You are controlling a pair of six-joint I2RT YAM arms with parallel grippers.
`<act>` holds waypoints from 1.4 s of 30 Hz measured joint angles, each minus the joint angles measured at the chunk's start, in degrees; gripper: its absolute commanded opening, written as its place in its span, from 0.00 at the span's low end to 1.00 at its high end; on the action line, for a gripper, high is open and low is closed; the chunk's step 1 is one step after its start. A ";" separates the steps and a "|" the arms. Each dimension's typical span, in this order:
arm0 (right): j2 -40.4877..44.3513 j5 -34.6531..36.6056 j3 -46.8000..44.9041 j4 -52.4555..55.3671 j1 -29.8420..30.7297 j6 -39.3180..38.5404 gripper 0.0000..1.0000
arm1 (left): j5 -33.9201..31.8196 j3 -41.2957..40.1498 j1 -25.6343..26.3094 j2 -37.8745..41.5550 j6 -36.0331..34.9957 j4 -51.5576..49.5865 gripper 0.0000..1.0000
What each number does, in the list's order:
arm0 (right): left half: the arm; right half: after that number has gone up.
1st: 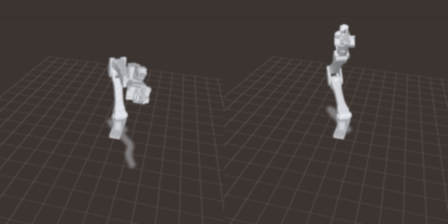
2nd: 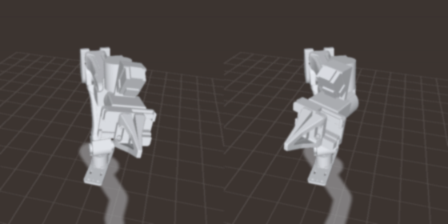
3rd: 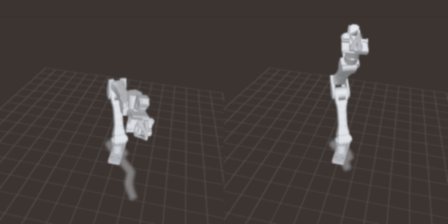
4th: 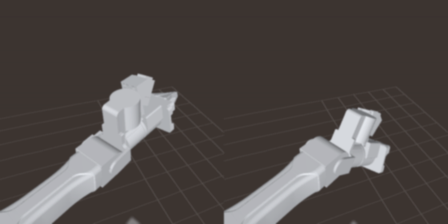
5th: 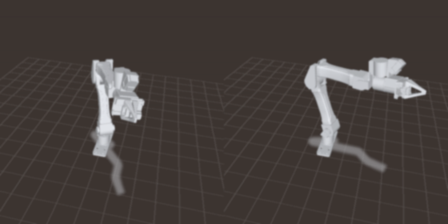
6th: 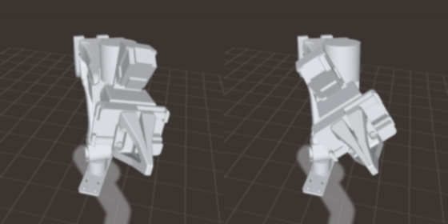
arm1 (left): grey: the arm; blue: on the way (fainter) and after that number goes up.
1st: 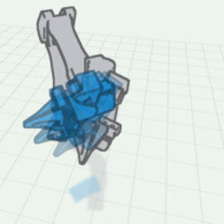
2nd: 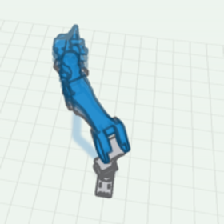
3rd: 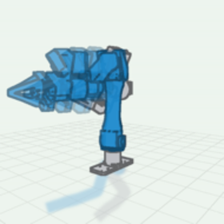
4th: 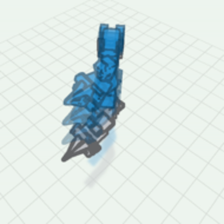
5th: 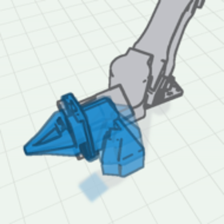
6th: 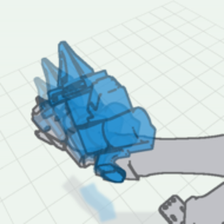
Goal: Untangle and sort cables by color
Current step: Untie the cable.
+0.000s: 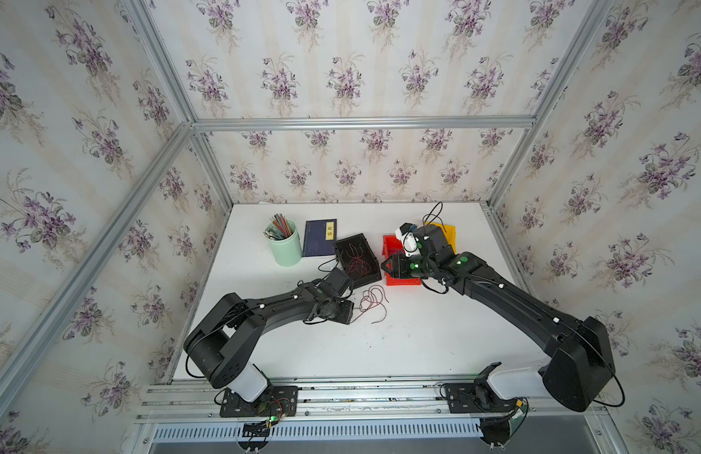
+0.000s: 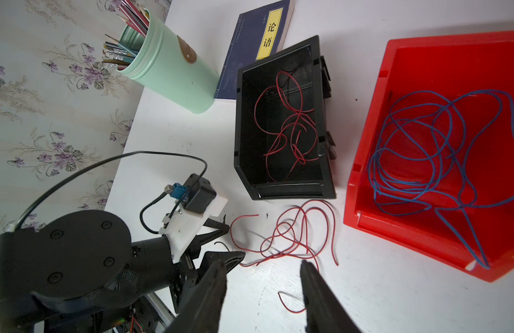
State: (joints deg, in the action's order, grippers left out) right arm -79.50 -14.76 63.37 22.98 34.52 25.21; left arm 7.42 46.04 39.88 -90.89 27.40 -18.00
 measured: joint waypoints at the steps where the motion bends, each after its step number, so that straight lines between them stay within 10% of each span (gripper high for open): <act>1: 0.00 -0.02 0.00 0.02 0.00 0.00 0.46 | -0.39 0.00 0.00 -0.17 -0.09 0.02 0.42; 11: 0.37 0.00 0.00 0.07 -0.02 0.28 0.47 | -0.57 0.33 -0.04 -0.31 -1.62 -1.53 0.00; 31: 2.19 -3.69 -2.38 -1.40 -5.99 0.33 0.50 | 3.41 32.68 -0.04 18.32 -8.22 -27.26 0.00; 42: 13.29 -28.94 -17.62 -27.12 -5.57 -5.97 0.56 | 4.33 42.84 -0.04 15.30 -10.45 -32.96 0.00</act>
State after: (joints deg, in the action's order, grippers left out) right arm -66.22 -43.70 45.76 -4.14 28.95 19.25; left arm 11.75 88.88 39.83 -75.59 16.95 -50.96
